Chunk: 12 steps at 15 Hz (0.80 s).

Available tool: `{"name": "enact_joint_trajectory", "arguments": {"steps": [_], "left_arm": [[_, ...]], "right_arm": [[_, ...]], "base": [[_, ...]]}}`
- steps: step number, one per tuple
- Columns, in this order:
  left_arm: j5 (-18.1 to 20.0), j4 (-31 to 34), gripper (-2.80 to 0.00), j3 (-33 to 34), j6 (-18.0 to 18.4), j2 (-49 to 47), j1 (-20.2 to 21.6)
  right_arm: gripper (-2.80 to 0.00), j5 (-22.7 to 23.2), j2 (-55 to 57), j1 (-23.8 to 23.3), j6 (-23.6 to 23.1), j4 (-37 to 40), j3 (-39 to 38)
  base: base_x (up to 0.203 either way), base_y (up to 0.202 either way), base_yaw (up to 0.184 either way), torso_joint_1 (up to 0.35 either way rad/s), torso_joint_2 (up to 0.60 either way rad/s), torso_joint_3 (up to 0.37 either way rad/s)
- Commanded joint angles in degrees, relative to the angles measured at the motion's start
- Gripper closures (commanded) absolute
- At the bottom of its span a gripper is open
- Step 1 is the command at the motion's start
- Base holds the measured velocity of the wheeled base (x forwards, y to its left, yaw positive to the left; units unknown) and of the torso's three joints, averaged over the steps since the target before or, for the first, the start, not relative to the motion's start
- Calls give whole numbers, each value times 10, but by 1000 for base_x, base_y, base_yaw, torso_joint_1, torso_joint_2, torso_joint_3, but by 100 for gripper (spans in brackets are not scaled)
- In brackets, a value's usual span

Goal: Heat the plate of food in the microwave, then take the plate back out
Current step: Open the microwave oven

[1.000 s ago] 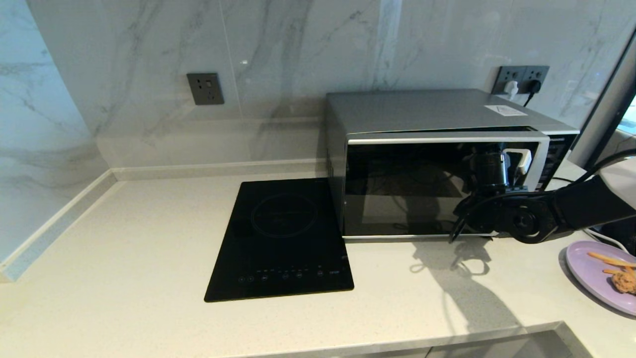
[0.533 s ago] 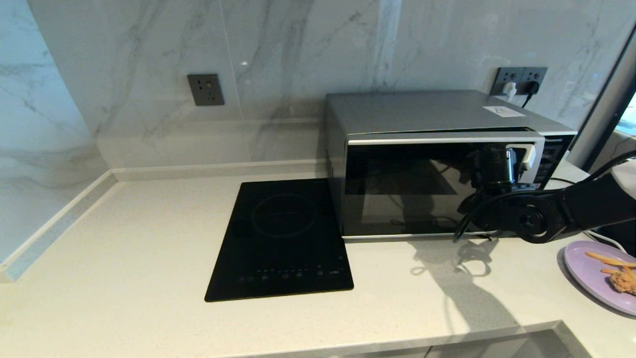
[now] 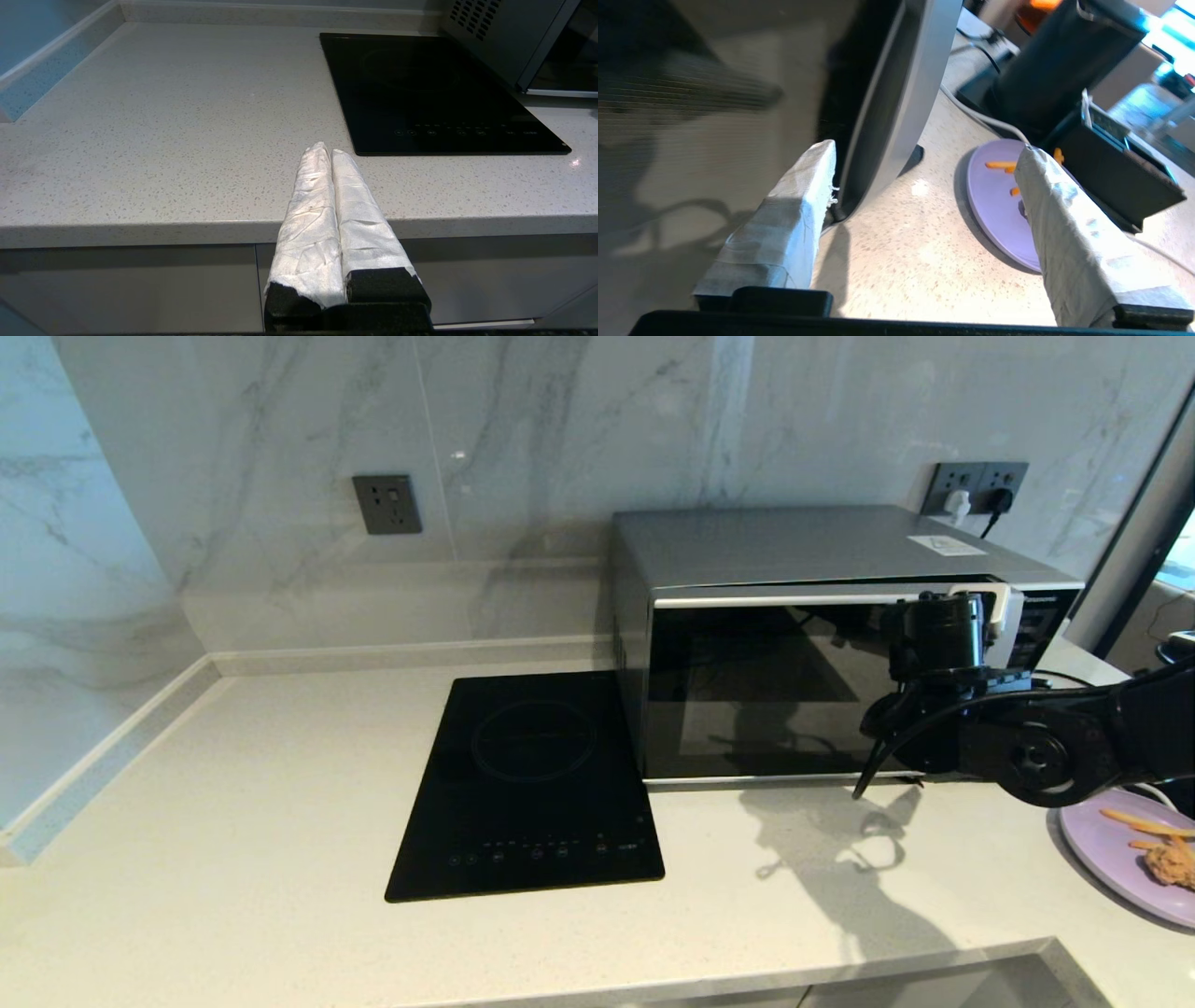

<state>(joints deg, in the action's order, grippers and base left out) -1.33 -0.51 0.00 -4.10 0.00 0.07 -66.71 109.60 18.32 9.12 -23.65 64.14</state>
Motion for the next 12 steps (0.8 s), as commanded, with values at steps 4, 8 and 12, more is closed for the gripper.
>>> {"name": "enact_joint_trajectory", "arguments": {"steps": [4,8,12], "left_arm": [[0,0,0,0,0,-1,0],[0,0,0,0,0,-1,0],[0,0,0,0,0,-1,0]], "right_arm": [[-280,-7,-132,52,-45,27,5],[-280,2,-166,35,-87,140,137],[0,45,-123,-24,-136,251,303]], "base": [[0,0,0,0,0,0],[0,0,0,0,0,0],[0,0,0,0,0,0]]}}
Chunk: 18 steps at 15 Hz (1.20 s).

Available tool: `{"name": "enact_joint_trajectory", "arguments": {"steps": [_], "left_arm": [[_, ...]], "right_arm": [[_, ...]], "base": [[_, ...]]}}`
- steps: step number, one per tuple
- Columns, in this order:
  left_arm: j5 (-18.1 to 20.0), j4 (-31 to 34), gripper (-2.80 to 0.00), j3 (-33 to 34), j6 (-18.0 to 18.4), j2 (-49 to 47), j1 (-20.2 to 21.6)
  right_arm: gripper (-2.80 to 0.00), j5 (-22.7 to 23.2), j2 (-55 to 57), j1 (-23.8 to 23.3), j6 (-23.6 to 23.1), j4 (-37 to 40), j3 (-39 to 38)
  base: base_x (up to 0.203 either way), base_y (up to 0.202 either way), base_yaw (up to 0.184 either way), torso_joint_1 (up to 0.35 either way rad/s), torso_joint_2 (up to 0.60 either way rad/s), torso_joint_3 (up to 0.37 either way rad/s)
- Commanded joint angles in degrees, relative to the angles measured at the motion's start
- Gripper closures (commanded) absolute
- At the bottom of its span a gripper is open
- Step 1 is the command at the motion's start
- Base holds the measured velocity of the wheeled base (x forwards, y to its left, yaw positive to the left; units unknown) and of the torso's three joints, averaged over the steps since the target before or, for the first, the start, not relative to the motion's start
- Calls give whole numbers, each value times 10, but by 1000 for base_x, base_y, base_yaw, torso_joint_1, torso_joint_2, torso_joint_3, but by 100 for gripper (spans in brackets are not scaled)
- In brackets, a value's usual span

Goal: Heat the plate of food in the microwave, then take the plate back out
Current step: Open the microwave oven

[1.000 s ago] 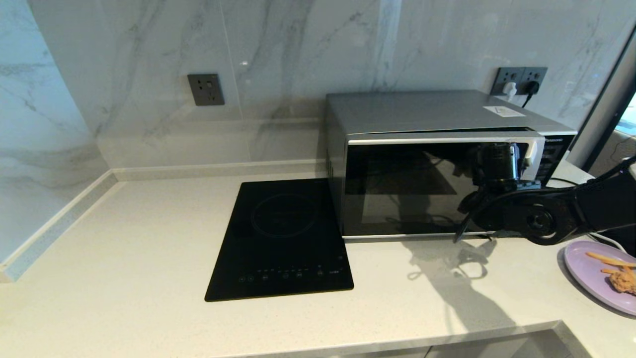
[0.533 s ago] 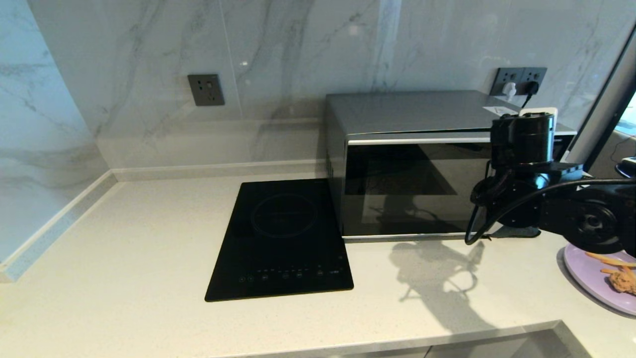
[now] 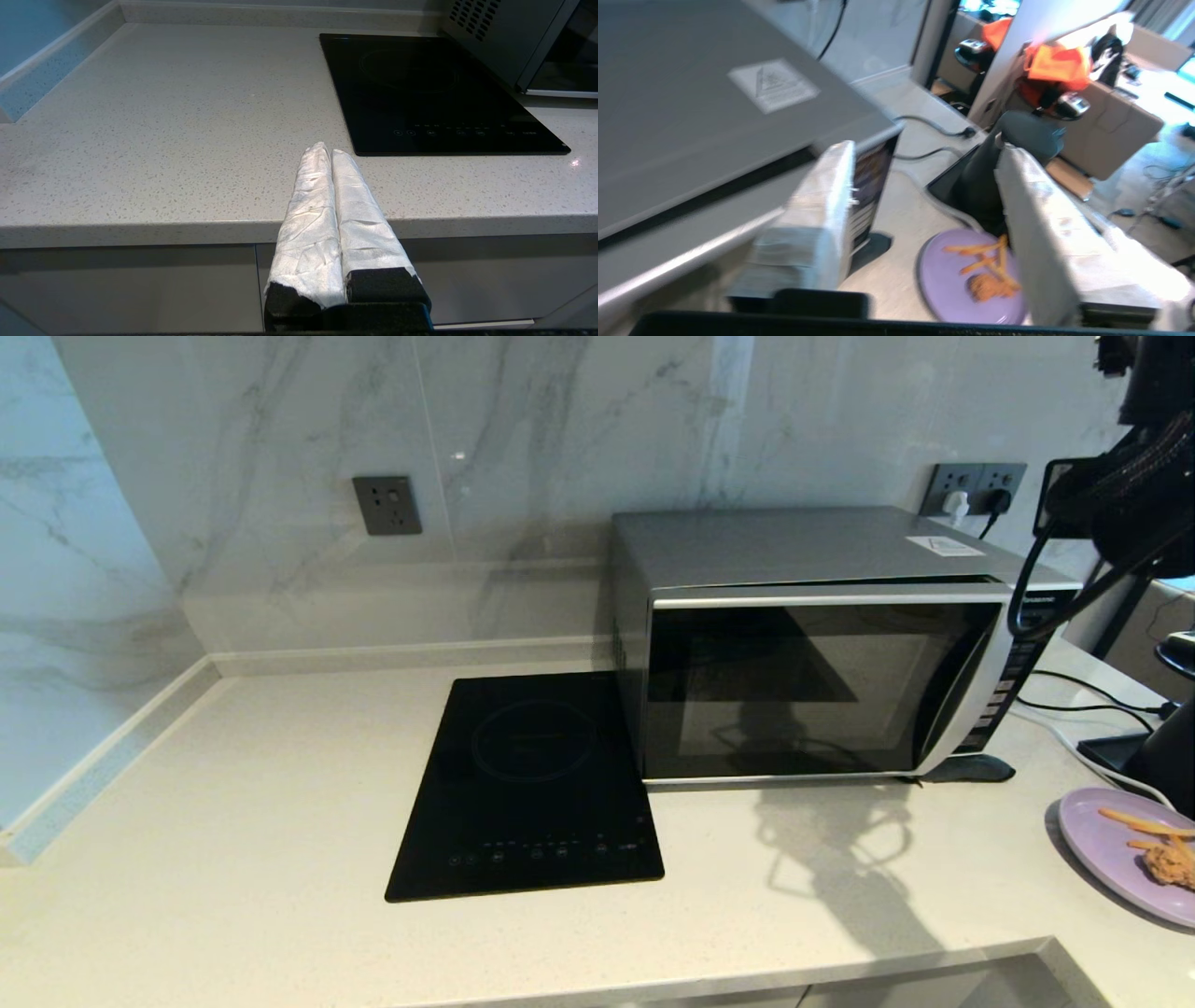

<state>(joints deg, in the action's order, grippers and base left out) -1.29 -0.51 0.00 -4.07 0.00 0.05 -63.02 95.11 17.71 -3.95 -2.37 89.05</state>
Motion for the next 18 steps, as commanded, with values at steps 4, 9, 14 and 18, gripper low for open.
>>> {"name": "enact_joint_trajectory", "arguments": {"steps": [4,9,14,18], "left_arm": [[0,0,0,0,-1,-1,0],[0,0,0,0,-1,-1,0],[0,0,0,0,-1,-1,0],[0,0,0,0,-1,-1,0]], "right_arm": [[0,128,52,-34,-10,271,158],[0,310,76,-59,6,400,238],[0,388,126,-98,68,301,241],[0,397,164,-106,80,265,242]], "base": [[0,0,0,0,0,0],[0,0,0,0,0,0],[0,0,0,0,0,0],[0,0,0,0,0,0]]}}
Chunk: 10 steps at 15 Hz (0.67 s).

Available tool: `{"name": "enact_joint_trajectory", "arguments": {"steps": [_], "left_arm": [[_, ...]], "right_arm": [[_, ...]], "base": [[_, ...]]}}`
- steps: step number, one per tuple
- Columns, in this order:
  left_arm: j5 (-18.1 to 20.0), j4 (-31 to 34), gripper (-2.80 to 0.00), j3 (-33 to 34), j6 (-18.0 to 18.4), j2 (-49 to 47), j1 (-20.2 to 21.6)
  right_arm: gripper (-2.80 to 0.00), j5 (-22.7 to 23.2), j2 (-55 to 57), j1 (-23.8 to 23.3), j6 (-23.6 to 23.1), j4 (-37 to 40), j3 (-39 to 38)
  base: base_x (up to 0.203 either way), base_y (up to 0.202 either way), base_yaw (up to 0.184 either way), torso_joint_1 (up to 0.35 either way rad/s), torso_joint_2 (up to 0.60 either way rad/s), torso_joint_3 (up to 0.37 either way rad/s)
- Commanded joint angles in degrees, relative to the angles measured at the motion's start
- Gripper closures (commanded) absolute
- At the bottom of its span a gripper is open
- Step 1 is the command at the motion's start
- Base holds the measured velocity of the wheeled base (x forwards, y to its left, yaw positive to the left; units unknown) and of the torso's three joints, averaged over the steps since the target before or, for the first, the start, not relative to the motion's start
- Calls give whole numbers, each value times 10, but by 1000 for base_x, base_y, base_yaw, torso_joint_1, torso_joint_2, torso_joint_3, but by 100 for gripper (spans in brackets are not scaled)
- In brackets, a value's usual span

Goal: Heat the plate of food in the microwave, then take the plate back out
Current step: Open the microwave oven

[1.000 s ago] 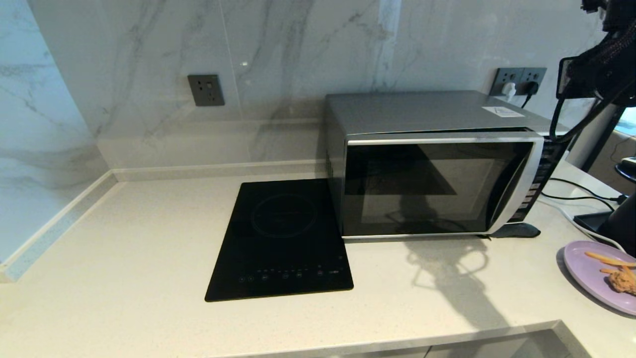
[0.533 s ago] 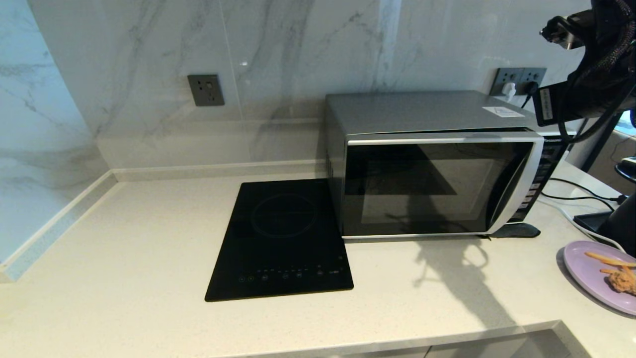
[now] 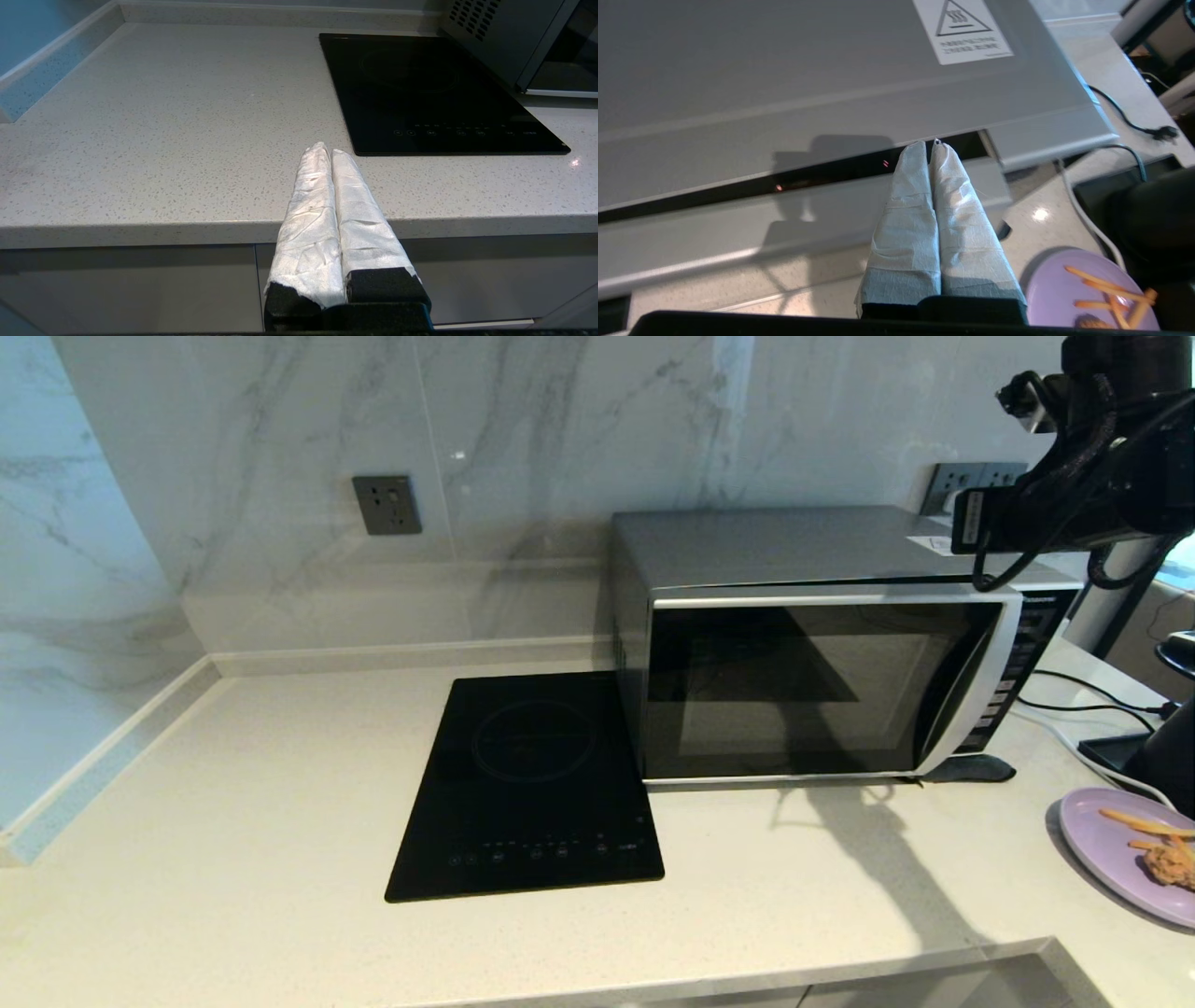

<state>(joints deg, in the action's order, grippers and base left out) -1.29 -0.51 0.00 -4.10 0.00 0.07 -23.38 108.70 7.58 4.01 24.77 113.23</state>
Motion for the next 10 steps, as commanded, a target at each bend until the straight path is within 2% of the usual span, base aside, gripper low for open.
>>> {"name": "enact_joint_trajectory", "arguments": {"steps": [1,7,10], "left_arm": [[0,0,0,0,0,-1,0],[0,0,0,0,0,-1,0],[0,0,0,0,0,-1,0]], "right_arm": [[0,1,41,-10,0,-21,1],[0,-1,61,-12,-1,-22,0],[0,-4,51,-11,-1,3,-3]], "base": [[0,0,0,0,0,0],[0,0,0,0,0,0],[0,0,0,0,0,0]]}}
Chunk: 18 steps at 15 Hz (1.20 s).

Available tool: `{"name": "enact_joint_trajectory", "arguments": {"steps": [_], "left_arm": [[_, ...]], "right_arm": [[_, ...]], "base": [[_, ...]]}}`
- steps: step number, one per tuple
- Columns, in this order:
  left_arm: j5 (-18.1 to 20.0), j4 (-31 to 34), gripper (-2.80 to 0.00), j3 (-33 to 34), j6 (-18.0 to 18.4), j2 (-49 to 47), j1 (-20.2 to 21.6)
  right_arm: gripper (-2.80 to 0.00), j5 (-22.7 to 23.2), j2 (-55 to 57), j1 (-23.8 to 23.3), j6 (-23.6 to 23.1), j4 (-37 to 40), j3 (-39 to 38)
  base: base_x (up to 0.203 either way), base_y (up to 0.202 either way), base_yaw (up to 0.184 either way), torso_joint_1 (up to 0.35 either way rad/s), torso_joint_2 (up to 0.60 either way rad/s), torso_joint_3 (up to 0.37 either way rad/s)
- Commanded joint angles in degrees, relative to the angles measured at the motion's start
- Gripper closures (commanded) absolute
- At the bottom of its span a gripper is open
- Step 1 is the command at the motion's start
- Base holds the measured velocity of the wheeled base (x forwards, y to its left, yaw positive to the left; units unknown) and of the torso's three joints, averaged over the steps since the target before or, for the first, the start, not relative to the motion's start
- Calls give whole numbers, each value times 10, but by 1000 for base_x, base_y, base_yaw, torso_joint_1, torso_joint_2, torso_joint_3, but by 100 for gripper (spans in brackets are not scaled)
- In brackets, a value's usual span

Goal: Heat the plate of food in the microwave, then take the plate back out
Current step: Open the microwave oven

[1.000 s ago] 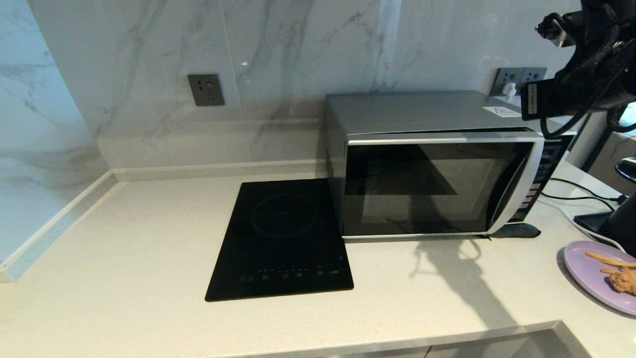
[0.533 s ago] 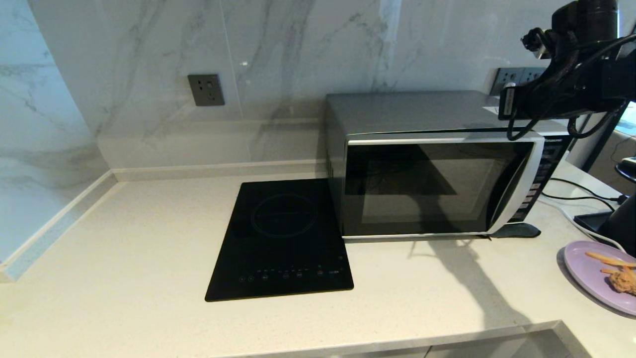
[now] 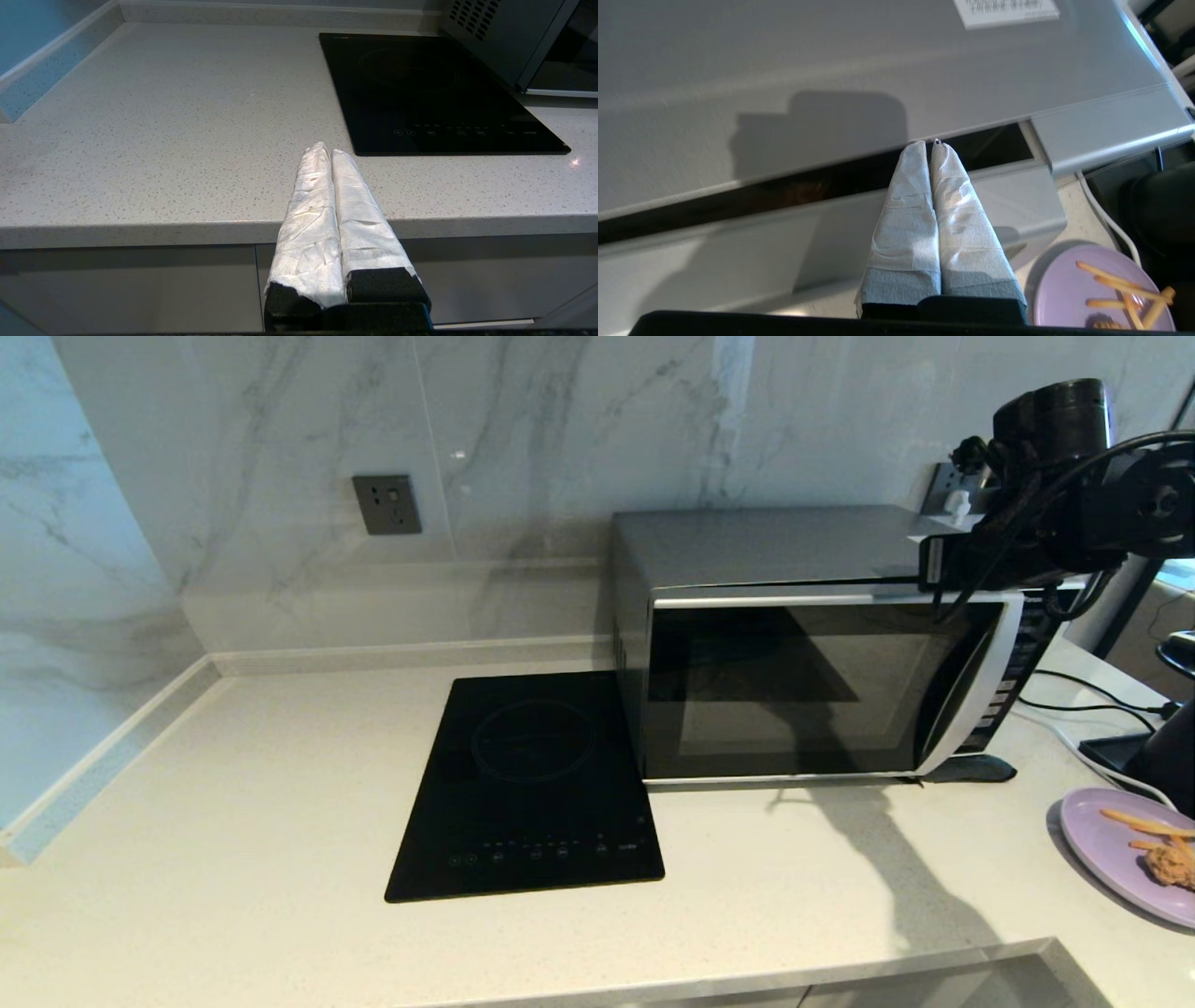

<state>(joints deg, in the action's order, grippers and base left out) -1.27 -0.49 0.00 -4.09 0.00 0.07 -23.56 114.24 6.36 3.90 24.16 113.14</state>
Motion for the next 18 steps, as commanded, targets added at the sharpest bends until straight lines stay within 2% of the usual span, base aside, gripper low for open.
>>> {"name": "enact_joint_trajectory", "arguments": {"steps": [1,7,11,15,18], "left_arm": [[-1,0,0,0,0,-1,0],[-1,0,0,0,0,-1,0],[-1,0,0,0,0,-1,0],[-1,0,0,0,0,-1,0],[-1,0,0,0,0,-1,0]], "right_arm": [[0,-3,-9,1,0,24,-6],[0,-4,-48,2,10,103,-8],[0,3,-102,13,47,180,-8],[0,41,-167,45,89,279,-8],[0,82,-213,62,94,328,-7]], "base": [[0,0,0,0,0,0],[0,0,0,0,0,0],[0,0,0,0,0,0],[0,0,0,0,0,0],[0,0,0,0,0,0]]}}
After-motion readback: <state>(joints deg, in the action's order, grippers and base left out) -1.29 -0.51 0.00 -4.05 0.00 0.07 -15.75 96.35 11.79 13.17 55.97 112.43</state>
